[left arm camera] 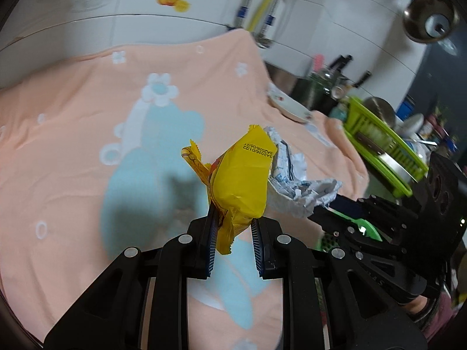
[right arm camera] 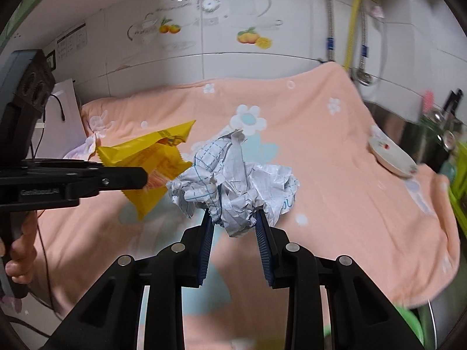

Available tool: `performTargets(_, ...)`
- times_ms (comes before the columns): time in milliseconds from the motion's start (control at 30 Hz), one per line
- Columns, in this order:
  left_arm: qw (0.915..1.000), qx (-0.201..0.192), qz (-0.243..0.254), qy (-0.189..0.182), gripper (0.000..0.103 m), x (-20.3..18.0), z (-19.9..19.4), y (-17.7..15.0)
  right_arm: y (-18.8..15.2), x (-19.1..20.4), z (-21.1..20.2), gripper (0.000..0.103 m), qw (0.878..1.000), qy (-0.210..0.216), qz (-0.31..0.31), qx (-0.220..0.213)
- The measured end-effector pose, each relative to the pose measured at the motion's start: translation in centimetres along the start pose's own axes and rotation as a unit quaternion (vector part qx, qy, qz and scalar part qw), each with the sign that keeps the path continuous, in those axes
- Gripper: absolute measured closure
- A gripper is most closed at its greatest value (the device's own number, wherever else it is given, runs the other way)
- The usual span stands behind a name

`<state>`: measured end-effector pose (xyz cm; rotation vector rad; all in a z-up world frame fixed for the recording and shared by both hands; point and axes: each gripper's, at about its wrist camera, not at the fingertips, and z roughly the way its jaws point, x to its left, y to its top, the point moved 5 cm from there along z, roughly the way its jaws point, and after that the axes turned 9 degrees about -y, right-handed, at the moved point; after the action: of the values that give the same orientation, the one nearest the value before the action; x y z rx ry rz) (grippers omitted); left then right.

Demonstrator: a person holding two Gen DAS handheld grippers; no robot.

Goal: Collect trash
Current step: 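Carry the packet and paper over the green basket and open both grippers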

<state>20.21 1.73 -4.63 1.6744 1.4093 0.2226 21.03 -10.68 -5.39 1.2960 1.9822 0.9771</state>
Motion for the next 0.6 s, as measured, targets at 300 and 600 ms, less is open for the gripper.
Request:
performTargets(300,0.9982,0.022,0.032,-0.046,0.082,-5.4,1.6,-2.1,-5.9,-4.3,-5.8,0.075,0.997,-0.055,0.048,0.002)
performTargets(600,0.9916,0.054,0.072,-0.093,0.082,-11.4,4.3,-4.5,-12.3,-10.4,-10.6,0.074,0.984,-0.144,0.098,0.028)
